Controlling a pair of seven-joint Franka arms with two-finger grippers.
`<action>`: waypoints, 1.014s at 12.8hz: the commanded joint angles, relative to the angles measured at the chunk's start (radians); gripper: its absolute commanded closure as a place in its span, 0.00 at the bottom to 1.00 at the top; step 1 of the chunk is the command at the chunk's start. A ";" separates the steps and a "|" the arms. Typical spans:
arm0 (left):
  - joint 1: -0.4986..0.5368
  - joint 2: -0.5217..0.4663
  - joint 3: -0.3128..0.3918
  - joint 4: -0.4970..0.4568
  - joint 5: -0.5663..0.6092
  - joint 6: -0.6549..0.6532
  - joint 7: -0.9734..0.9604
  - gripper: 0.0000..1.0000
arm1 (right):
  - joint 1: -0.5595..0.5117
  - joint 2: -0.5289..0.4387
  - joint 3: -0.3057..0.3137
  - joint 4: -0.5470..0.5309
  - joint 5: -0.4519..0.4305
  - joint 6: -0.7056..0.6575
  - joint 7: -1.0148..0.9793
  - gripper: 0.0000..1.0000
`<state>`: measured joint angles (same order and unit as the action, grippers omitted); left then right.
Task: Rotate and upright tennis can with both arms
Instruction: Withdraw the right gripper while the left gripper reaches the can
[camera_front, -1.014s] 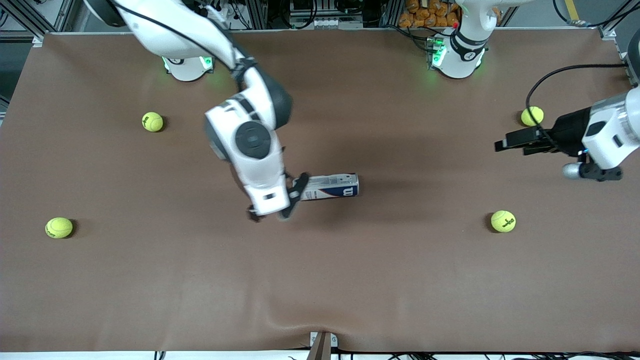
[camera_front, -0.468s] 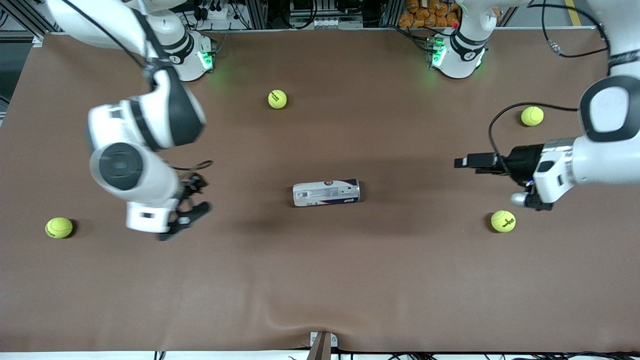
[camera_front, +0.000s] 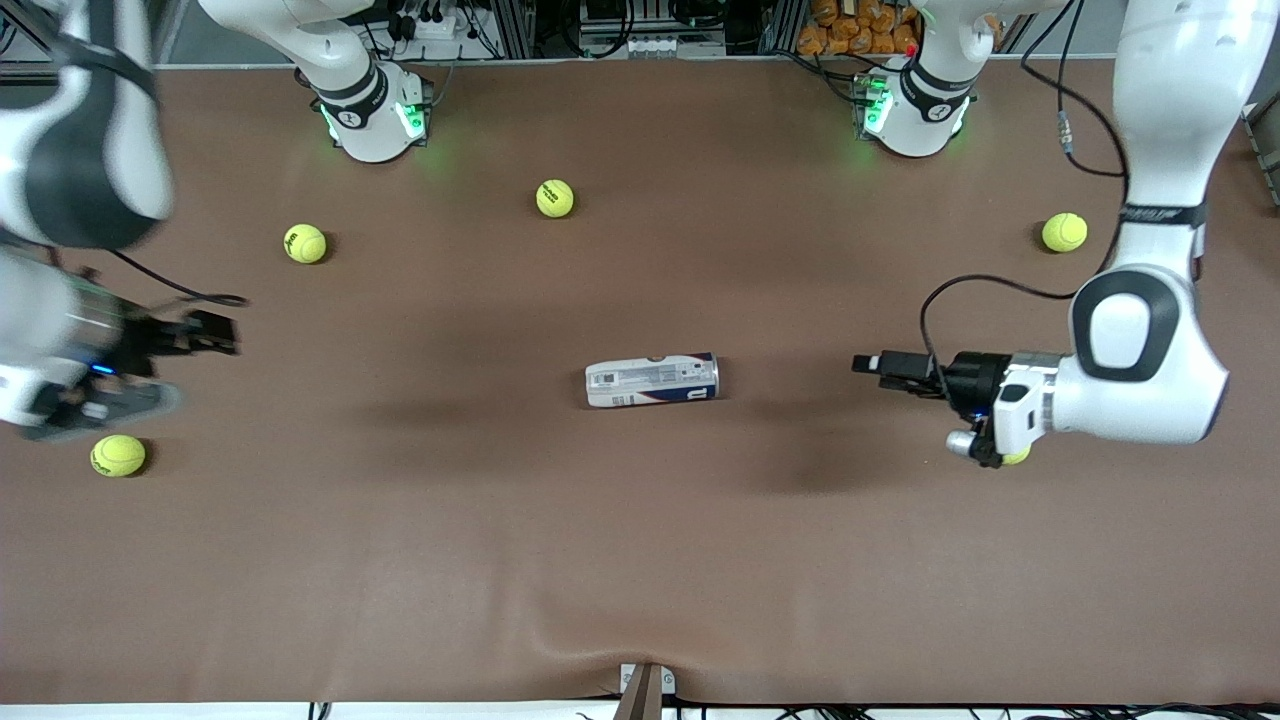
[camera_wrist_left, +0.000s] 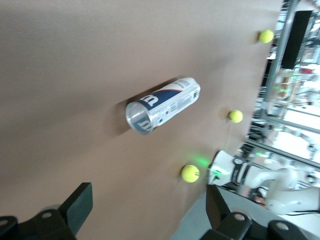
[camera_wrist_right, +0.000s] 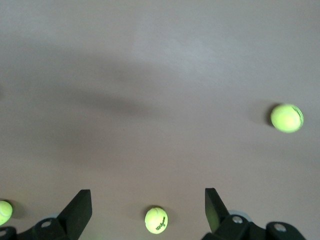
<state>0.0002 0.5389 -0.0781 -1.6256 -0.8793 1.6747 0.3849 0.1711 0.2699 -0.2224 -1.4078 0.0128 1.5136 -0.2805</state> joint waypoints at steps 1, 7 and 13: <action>0.000 0.045 -0.029 0.015 -0.081 0.009 0.026 0.00 | -0.054 -0.101 0.006 -0.079 0.042 -0.021 0.035 0.00; -0.081 0.125 -0.046 -0.082 -0.305 0.170 0.230 0.00 | -0.143 -0.233 0.067 -0.119 0.050 -0.079 0.192 0.00; -0.170 0.135 -0.048 -0.201 -0.533 0.307 0.333 0.00 | -0.174 -0.288 0.063 -0.140 0.036 -0.104 0.202 0.00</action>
<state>-0.1544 0.6878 -0.1275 -1.7728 -1.3320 1.9541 0.6516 0.0433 0.0148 -0.1841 -1.5092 0.0417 1.4041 -0.0970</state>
